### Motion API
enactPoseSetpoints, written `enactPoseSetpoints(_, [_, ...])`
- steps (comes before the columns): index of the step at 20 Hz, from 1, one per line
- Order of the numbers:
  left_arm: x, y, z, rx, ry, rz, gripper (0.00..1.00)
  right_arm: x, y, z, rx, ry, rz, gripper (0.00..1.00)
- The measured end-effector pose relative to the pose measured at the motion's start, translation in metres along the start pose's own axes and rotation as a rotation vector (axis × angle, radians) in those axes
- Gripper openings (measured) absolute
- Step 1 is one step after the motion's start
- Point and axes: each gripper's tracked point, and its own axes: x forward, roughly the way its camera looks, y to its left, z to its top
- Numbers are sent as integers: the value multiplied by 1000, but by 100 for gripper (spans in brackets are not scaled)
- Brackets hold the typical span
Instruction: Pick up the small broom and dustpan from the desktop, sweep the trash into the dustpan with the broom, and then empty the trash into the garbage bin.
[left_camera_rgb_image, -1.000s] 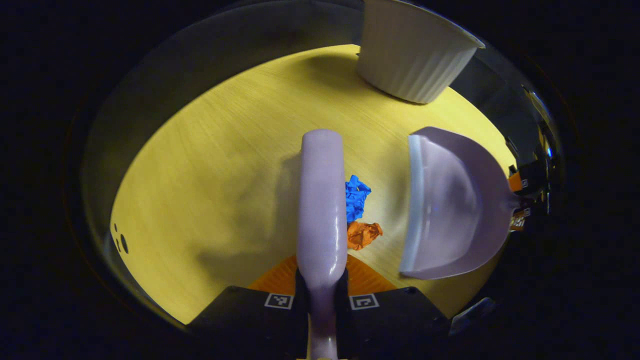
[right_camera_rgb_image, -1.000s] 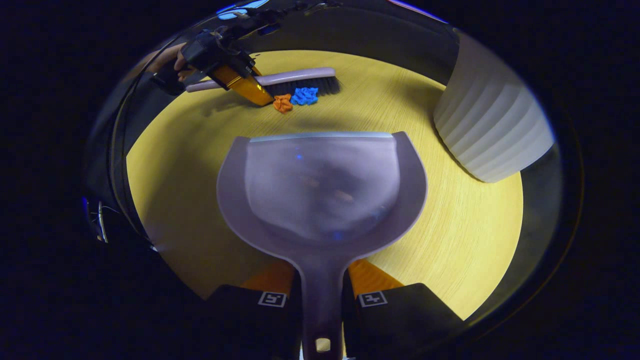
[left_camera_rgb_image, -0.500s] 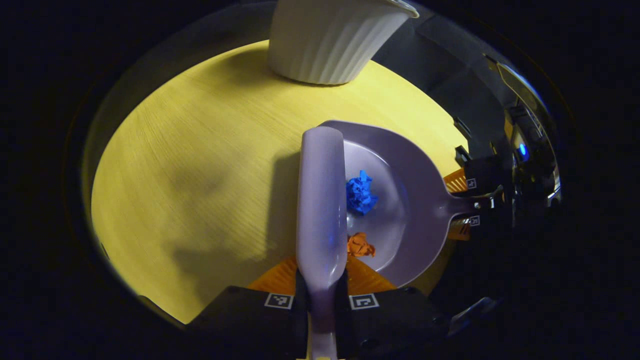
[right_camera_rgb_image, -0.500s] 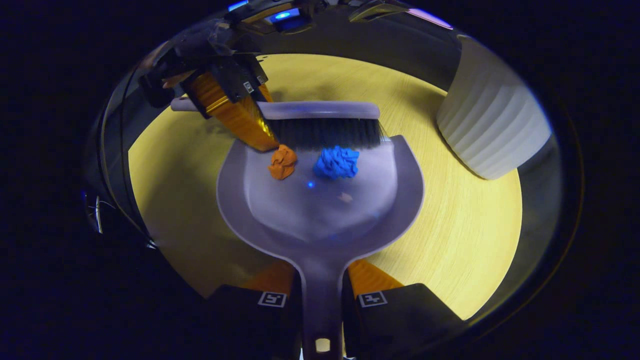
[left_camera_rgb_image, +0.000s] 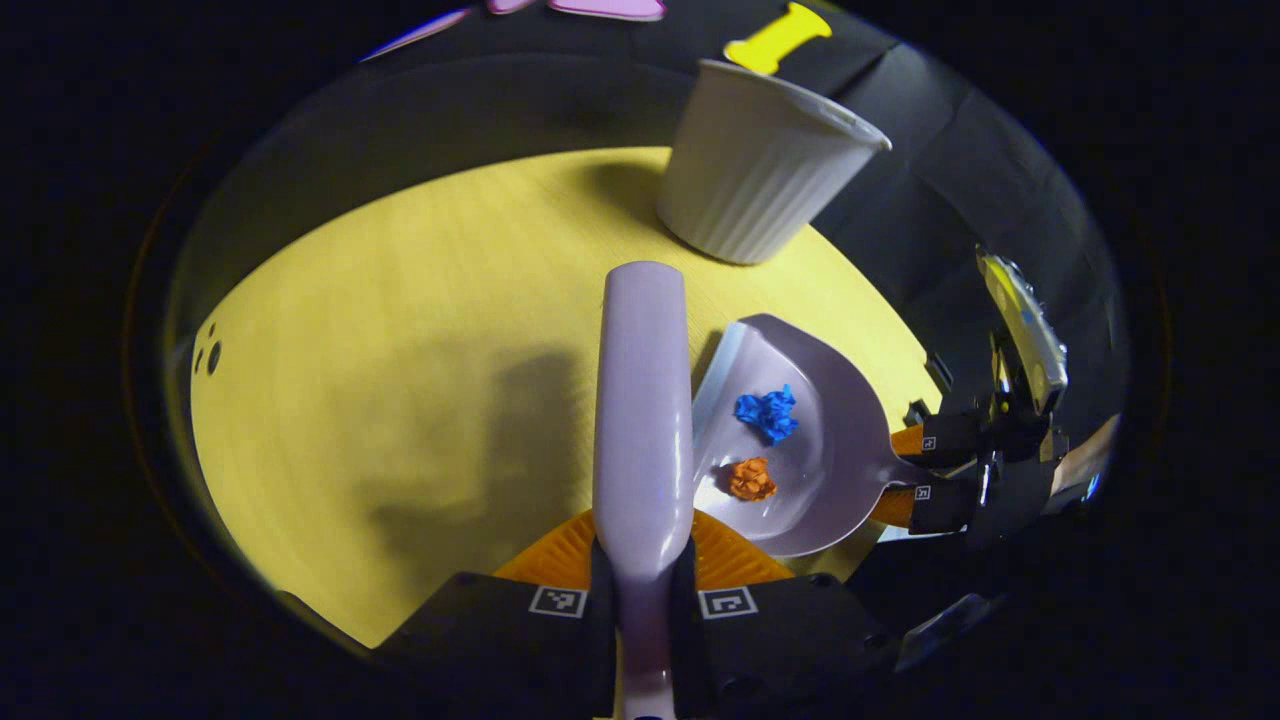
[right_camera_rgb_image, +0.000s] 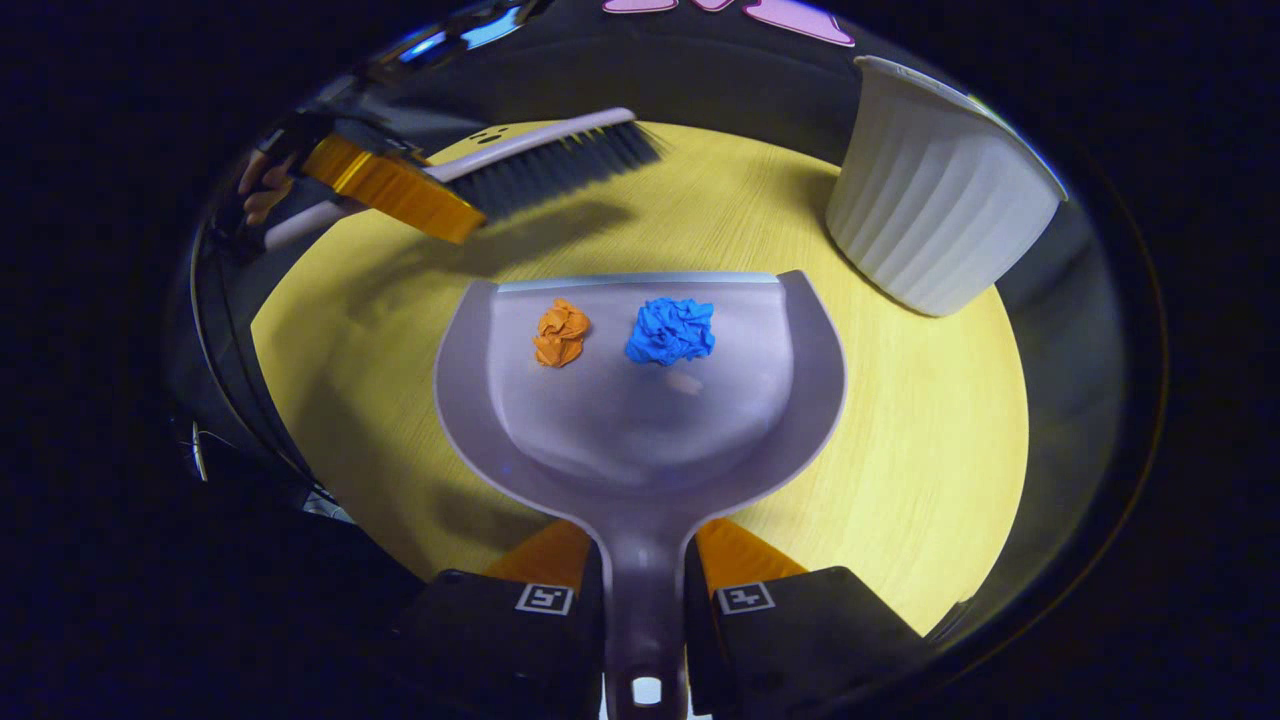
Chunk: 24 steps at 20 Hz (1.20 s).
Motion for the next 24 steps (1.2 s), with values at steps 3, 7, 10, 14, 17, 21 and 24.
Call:
enactPoseSetpoints(3, [-18, 24, -37, -76, -88, 73, 25, -10, 0, 7, 24, -14, 4, 41])
enactPoseSetpoints(7, [-22, 56, -105, -172, -181, 166, 26, -24, -5, 21, -15, -43, -13, 37])
enactPoseSetpoints(10, [-11, 78, -162, -234, -220, 228, 26, -38, -11, 28, -30, -64, -5, 37])
enactPoseSetpoints(14, [-38, 86, -204, -328, -242, 264, 26, -54, -12, 42, -34, -82, 14, 37])
enactPoseSetpoints(17, [-37, 85, -231, -423, -245, 265, 27, -69, -12, 54, 12, -109, 41, 37])
enactPoseSetpoints(21, [-35, 86, -251, -512, -264, 269, 26, -84, -19, 69, 46, -155, 19, 37])
enactPoseSetpoints(24, [-37, 90, -254, -548, -274, 273, 27, -91, -47, 84, 71, -197, -40, 37])
